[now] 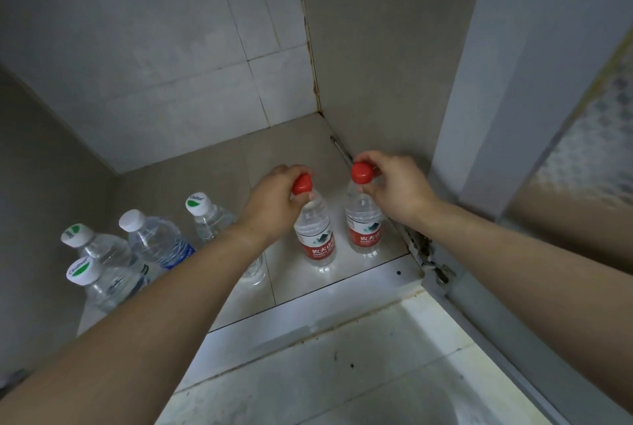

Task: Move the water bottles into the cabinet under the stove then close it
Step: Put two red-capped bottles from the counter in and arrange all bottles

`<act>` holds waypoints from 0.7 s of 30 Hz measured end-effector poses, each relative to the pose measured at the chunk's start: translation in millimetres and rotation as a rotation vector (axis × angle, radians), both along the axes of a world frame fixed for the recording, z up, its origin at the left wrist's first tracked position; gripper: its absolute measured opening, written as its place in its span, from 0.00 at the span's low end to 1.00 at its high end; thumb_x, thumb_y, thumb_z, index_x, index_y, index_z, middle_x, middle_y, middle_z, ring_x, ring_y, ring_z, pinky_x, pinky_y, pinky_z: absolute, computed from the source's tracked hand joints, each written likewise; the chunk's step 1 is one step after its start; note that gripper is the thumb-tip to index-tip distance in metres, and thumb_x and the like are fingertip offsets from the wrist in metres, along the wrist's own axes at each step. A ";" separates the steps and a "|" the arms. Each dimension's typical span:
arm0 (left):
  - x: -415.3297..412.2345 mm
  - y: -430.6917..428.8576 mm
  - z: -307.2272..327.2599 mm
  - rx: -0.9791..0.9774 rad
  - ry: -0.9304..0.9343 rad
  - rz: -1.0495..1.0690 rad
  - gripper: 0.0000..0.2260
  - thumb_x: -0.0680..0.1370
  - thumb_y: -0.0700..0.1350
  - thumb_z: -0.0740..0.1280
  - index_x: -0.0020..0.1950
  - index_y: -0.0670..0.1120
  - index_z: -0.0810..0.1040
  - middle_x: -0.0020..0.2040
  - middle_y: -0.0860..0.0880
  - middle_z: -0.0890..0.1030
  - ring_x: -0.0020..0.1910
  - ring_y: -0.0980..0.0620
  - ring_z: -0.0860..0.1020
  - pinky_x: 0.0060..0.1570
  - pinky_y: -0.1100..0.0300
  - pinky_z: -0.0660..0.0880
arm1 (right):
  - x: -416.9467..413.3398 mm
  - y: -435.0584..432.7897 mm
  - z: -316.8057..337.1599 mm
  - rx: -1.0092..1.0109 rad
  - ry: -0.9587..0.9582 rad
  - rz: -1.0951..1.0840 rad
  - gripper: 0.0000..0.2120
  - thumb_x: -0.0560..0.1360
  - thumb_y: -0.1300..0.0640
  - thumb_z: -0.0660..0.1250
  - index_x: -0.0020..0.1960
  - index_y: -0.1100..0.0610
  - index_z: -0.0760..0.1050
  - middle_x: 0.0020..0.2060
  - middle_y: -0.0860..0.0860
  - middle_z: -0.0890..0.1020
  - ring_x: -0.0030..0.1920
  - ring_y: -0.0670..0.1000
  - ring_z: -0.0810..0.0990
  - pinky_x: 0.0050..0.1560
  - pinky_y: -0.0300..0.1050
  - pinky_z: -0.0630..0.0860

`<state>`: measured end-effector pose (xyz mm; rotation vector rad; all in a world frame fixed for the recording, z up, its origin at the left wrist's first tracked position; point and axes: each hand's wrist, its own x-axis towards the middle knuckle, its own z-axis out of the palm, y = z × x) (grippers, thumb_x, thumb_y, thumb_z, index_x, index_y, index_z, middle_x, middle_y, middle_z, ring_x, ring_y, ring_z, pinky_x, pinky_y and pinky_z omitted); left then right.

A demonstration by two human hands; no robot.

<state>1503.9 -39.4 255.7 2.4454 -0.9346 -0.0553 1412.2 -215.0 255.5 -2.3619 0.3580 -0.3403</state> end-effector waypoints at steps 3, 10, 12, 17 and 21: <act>3.3 -1.5 2.9 -0.014 -0.015 0.009 0.17 0.75 0.44 0.68 0.63 0.47 0.74 0.55 0.43 0.76 0.51 0.43 0.76 0.54 0.55 0.72 | 7.5 -1.2 -0.2 -0.005 0.002 -0.027 0.18 0.72 0.64 0.69 0.61 0.56 0.74 0.55 0.56 0.80 0.56 0.55 0.77 0.51 0.38 0.67; 8.4 -6.0 -5.1 0.027 -0.027 0.007 0.17 0.76 0.43 0.66 0.65 0.47 0.73 0.56 0.42 0.75 0.53 0.43 0.75 0.52 0.59 0.68 | 15.5 -3.2 -4.9 0.041 -0.010 -0.080 0.19 0.71 0.64 0.69 0.62 0.55 0.74 0.56 0.54 0.80 0.55 0.52 0.77 0.50 0.34 0.66; 11.2 -7.4 -5.0 0.050 -0.024 -0.027 0.18 0.76 0.43 0.65 0.66 0.47 0.72 0.57 0.43 0.75 0.54 0.44 0.75 0.50 0.61 0.67 | 14.5 -4.0 -5.5 0.032 -0.014 -0.068 0.20 0.71 0.63 0.70 0.61 0.55 0.74 0.55 0.54 0.80 0.55 0.52 0.78 0.51 0.36 0.67; 11.9 -10.9 -4.8 0.053 -0.002 -0.032 0.17 0.76 0.42 0.65 0.66 0.47 0.72 0.57 0.42 0.75 0.55 0.44 0.74 0.52 0.61 0.67 | 14.5 -4.3 -4.5 -0.011 -0.007 -0.064 0.19 0.69 0.64 0.71 0.59 0.56 0.74 0.54 0.55 0.81 0.54 0.54 0.78 0.51 0.37 0.67; 11.6 -4.2 -1.5 0.044 0.023 -0.025 0.21 0.75 0.44 0.67 0.68 0.49 0.70 0.60 0.43 0.75 0.58 0.45 0.75 0.55 0.61 0.68 | 14.0 -2.1 0.0 -0.060 0.029 -0.033 0.23 0.69 0.60 0.73 0.62 0.57 0.72 0.58 0.56 0.78 0.57 0.55 0.76 0.52 0.37 0.66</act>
